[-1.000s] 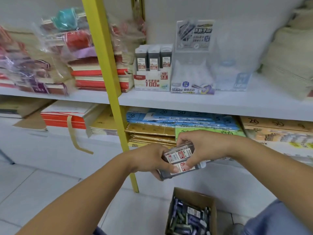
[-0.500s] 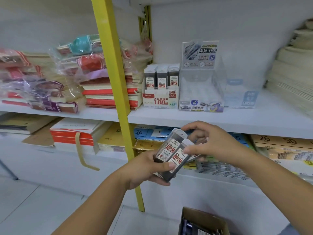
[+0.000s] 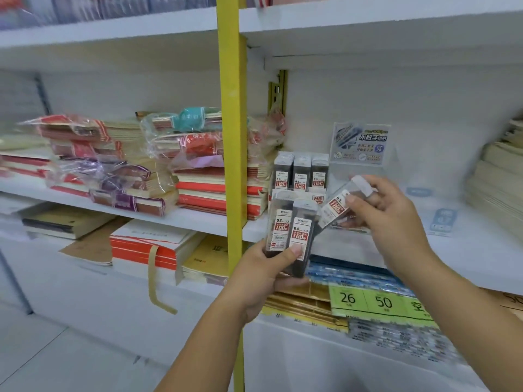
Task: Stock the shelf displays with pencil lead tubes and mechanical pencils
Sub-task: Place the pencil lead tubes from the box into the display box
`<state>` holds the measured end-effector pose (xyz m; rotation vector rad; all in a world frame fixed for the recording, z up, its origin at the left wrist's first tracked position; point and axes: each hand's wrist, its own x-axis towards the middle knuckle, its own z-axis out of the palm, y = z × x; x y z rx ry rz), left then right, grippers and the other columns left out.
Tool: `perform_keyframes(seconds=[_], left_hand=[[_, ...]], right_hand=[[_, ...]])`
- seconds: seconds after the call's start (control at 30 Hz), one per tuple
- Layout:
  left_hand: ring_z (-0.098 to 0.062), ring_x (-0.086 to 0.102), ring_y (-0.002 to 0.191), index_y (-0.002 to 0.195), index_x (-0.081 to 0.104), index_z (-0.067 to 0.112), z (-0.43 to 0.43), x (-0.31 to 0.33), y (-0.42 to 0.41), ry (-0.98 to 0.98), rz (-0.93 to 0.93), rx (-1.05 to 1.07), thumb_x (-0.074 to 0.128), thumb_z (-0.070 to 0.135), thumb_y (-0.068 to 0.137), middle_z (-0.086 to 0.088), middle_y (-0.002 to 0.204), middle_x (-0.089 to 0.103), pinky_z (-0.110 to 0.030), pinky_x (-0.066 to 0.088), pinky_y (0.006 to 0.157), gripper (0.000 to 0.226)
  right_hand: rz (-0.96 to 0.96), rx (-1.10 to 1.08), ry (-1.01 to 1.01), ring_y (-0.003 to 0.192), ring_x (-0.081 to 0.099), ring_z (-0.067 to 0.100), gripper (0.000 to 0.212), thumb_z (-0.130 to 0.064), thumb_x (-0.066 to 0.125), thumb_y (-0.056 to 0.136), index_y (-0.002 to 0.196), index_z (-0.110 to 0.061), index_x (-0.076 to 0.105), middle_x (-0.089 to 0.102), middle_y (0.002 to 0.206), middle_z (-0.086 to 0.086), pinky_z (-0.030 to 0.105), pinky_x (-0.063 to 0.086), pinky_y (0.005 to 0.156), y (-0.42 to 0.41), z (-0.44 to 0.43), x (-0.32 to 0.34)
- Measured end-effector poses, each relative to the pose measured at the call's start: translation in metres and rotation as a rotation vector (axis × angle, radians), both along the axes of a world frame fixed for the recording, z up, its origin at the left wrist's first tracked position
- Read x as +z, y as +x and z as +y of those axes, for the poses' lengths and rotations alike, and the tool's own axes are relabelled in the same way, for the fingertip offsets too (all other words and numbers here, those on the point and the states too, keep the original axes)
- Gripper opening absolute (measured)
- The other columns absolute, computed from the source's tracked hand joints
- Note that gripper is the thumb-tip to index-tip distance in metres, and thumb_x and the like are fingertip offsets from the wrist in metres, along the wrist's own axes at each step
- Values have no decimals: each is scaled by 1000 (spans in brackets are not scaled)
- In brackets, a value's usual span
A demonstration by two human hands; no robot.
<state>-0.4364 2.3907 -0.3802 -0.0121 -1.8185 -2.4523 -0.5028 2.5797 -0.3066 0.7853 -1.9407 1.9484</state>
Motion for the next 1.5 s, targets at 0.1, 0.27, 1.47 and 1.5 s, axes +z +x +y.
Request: perform_keyframes(seconds=[0.1, 0.27, 1.47, 1.5], left_hand=[[-23, 73, 100, 112, 68, 22, -1, 7, -8, 59, 61, 105, 75, 21, 85, -1, 107, 76, -40, 61, 78, 28], [-21, 73, 99, 115, 67, 23, -10, 15, -19, 62, 103, 181, 80, 34, 69, 2, 107, 76, -39, 62, 76, 49], [-16, 75, 91, 90, 75, 36, -22, 14, -34, 91, 101, 258, 82, 36, 60, 7, 96, 78, -36, 63, 66, 31], [-17, 75, 92, 93, 74, 35, -22, 14, -34, 87, 102, 255, 82, 36, 59, 6, 96, 77, -36, 63, 66, 35]], right_hand=[[161, -86, -18, 80, 71, 16, 30, -3, 59, 92, 97, -33, 58, 72, 85, -4, 25, 58, 60, -18, -9, 38], [386, -190, 335, 88, 67, 14, 27, -13, 64, 89, 94, -39, 58, 66, 92, -11, 41, 57, 80, -52, -28, 71], [435, -321, 723, 79, 60, 8, 24, -25, 74, 82, 98, -37, 60, 65, 83, -12, 36, 51, 74, -104, -35, 57], [438, -330, 747, 82, 58, 10, 22, -27, 73, 82, 100, -35, 62, 64, 85, -11, 36, 49, 74, -107, -35, 56]])
